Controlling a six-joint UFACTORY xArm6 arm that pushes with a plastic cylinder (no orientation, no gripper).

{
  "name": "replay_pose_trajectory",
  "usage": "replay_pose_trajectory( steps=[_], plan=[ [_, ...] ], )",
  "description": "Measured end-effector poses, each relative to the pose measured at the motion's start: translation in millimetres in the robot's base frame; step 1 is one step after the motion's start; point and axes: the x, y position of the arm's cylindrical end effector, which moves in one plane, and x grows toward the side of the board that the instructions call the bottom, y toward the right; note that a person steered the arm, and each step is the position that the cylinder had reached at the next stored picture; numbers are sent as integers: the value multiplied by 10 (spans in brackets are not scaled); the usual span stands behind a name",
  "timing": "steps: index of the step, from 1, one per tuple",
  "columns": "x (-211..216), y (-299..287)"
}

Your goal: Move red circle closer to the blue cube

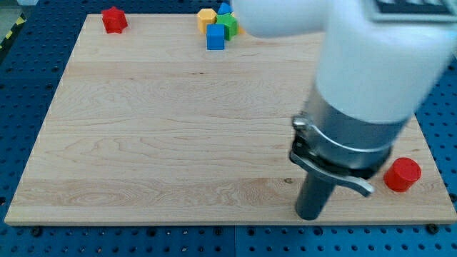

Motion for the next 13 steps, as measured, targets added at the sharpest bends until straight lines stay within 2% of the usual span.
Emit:
replay_pose_trajectory(
  steps=[2, 4, 6, 10, 12, 13],
  plan=[
    [0, 1379],
    [-165, 1389],
    [-571, 1288],
    [-2008, 1270],
    [-1796, 1410],
    [-1699, 1746]
  ],
)
